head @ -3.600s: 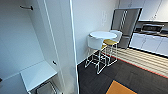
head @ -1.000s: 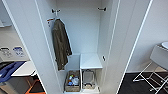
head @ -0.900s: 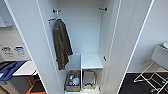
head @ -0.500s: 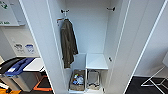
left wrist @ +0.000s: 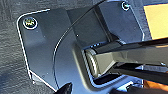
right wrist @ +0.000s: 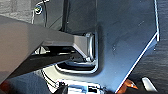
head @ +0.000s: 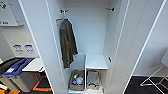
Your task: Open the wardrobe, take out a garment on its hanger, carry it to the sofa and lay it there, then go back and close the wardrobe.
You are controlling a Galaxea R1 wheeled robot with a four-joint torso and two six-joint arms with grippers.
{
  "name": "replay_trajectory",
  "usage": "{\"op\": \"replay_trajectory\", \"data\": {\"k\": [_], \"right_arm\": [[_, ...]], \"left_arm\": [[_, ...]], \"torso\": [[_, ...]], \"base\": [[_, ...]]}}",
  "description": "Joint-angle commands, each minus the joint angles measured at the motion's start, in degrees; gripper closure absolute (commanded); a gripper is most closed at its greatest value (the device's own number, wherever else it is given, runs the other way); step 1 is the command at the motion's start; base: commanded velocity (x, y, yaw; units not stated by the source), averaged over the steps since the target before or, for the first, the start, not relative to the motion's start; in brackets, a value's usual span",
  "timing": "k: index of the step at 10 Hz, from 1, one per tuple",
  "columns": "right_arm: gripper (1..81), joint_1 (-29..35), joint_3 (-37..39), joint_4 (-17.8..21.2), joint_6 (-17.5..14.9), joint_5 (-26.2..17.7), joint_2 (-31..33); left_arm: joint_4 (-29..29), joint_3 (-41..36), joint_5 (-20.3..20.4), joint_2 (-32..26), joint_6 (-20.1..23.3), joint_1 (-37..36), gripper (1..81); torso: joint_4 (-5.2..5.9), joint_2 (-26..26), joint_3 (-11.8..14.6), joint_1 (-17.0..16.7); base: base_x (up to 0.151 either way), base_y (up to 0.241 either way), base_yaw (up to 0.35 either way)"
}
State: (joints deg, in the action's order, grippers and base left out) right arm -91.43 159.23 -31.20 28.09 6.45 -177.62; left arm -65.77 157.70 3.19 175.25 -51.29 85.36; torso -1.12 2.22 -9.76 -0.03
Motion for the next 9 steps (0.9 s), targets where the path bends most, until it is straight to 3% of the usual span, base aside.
{"op": "replay_trajectory", "data": {"k": [1, 5, 9], "right_arm": [[1.0, 1.11, -0.25, -0.27, -0.05, -2.58, -0.31], [1.0, 1.02, -0.25, -0.27, -0.05, -2.49, -0.31], [1.0, 0.94, -0.25, -0.27, -0.05, -2.49, -0.31]], "left_arm": [[0.11, -0.11, -2.23, 0.1, -0.13, -1.81, 1.0], [0.29, -0.11, -2.14, -0.07, -0.39, -1.81, 1.0], [0.2, -0.11, -1.88, -0.07, -0.31, -1.73, 1.0]], "torso": [[0.0, 0.0, 0.0, 0.03], [0.0, 0.0, 0.0, 0.03], [0.0, 0.09, 0.05, 0.03]], "base": [[0.0, 0.0, 0.0], [0.0, 0.0, 0.0], [0.092, 0.0, 0.0]]}}
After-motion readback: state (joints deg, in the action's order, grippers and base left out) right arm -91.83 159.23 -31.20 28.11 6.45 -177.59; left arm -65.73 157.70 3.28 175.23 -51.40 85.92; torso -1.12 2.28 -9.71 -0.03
